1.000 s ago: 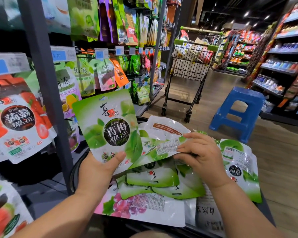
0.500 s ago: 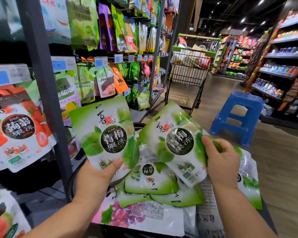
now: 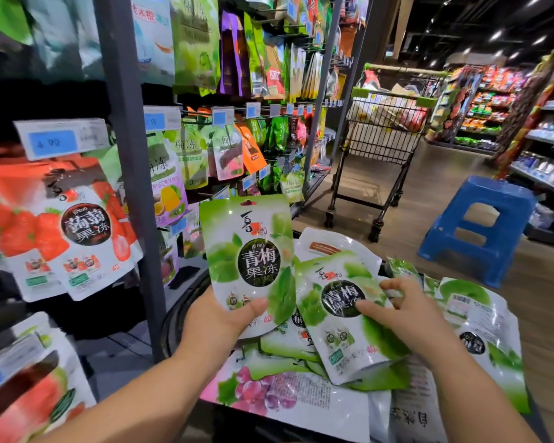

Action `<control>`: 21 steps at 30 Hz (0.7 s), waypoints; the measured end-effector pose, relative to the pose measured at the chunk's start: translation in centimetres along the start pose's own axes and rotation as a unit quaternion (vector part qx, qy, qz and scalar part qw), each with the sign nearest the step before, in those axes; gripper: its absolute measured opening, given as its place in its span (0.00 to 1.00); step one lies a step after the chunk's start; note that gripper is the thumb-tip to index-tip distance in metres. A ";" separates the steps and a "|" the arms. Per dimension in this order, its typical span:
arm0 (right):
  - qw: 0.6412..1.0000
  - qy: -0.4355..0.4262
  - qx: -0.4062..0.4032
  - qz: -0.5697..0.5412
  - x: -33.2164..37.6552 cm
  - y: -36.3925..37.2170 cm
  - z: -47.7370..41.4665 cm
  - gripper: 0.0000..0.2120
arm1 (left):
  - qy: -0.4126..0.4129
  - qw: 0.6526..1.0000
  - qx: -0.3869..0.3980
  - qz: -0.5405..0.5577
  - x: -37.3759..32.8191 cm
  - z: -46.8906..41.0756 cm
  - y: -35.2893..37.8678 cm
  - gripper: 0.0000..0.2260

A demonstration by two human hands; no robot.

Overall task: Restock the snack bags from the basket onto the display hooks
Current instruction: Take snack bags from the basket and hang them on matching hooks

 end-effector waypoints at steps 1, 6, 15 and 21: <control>1.000 -0.007 0.013 -0.004 0.3 0.1 0.1 0.19 | -0.004 1.000 0.002 0.001 0.1 -0.1 0.0 0.18; 0.998 0.010 0.060 -0.009 0.2 0.6 0.1 0.13 | -0.021 1.000 0.008 0.010 0.1 -0.4 0.1 0.18; 0.951 -0.063 -0.084 -0.292 1.5 -0.1 0.4 0.03 | -0.074 0.995 0.010 0.064 0.0 -0.5 0.0 0.18; 0.923 -0.153 -0.067 -0.346 4.6 0.6 1.0 0.19 | -0.071 0.988 0.037 0.129 -2.1 0.9 0.7 0.15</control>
Point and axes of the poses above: each hand's wrist, its own z-axis away from the middle knuckle, its own y-axis out of the palm, x = y × z, the point moved 3 cm from there along -z, towards the middle knuckle, and after that the axes turned 11 degrees about -y, right-handed, at the moved point
